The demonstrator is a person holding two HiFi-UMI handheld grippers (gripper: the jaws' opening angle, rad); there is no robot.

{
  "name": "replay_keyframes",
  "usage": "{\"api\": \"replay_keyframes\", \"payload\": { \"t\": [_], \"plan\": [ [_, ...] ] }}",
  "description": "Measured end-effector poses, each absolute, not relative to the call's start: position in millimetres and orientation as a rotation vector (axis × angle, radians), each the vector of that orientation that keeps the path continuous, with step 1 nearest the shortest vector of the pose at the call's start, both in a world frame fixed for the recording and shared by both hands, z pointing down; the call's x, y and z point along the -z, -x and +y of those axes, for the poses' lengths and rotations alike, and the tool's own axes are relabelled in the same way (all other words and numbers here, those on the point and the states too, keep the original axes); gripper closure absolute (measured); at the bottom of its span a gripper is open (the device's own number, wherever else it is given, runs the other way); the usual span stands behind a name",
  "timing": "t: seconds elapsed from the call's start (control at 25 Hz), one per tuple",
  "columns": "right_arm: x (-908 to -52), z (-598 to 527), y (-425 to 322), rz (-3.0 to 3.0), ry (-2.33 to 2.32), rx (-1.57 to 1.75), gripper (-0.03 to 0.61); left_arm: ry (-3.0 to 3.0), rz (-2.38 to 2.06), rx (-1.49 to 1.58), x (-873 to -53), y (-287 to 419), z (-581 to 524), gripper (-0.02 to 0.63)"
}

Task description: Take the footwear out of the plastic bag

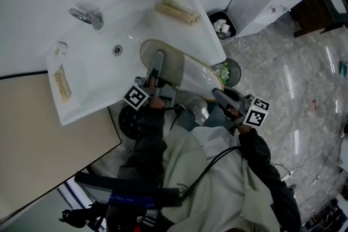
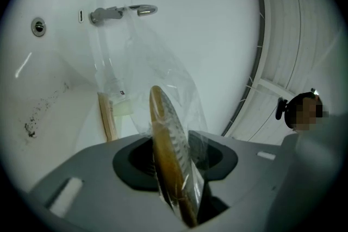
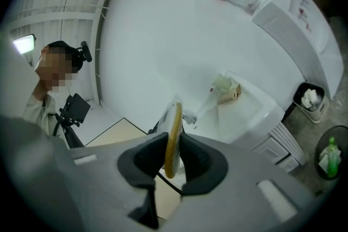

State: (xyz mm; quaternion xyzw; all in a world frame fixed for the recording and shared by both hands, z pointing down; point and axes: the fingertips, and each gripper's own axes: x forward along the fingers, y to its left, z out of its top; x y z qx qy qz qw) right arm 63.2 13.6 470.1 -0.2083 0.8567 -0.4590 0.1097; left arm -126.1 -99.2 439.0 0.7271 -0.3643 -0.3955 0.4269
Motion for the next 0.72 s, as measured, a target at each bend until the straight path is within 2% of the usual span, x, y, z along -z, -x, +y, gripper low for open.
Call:
{"api": "replay_keyframes", "payload": {
  "t": [0.72],
  "plan": [
    [-486.4,8.4,-65.5,2.630,0.957,1.287,0.479,-1.860,-1.069,1.173,-401.7,137.3,-81.2,0.471]
  ]
}}
